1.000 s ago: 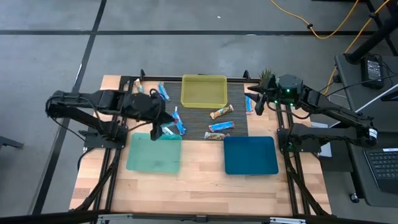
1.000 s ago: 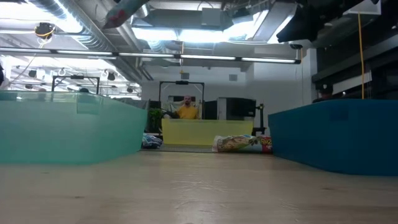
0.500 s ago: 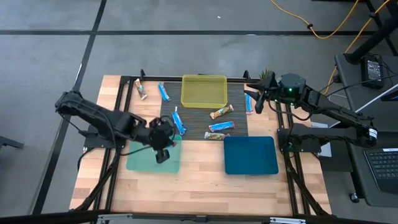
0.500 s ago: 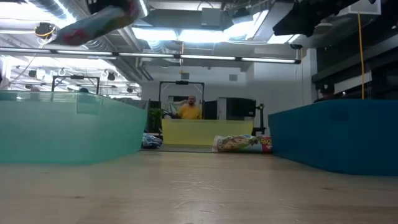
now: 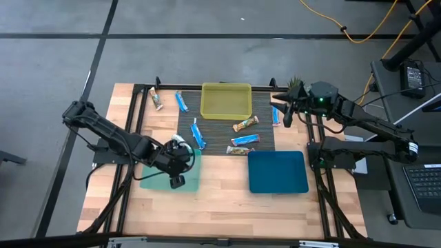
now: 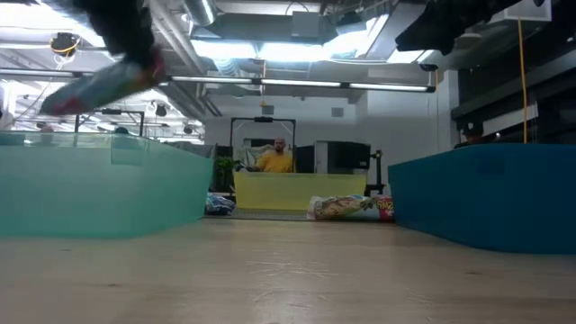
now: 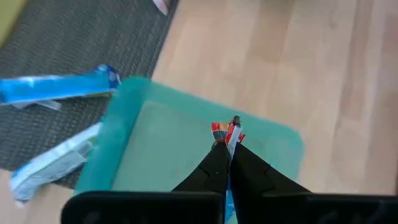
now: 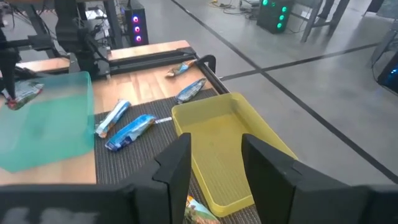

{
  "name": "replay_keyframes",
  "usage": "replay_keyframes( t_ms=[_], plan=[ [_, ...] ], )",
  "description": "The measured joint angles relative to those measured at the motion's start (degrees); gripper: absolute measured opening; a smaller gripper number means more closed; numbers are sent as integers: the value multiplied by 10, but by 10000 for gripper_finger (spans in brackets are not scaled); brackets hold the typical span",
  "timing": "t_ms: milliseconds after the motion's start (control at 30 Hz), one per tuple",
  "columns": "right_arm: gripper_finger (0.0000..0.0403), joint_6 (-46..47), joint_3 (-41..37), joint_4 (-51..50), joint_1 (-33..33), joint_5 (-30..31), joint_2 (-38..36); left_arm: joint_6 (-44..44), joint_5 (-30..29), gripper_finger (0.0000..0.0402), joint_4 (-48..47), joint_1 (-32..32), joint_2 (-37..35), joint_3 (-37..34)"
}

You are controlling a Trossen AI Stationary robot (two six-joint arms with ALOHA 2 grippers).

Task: Pick and place Granola Bars by type
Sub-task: Put the red granola bar into the green bin

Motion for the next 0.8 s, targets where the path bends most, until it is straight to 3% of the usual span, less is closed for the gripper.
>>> replay_keyframes(
  t_ms=[300,533,800],
  plan=[
    [145,-4,0,-28,0,0,0,7,60,4,110,28,0,-113],
    [145,-2,0,-28,0,0,0,56,58,1,115,44,9,-116],
    [145,14,0,-28,0,0,0,111,89,4,124,47,79,-116]
  ],
)
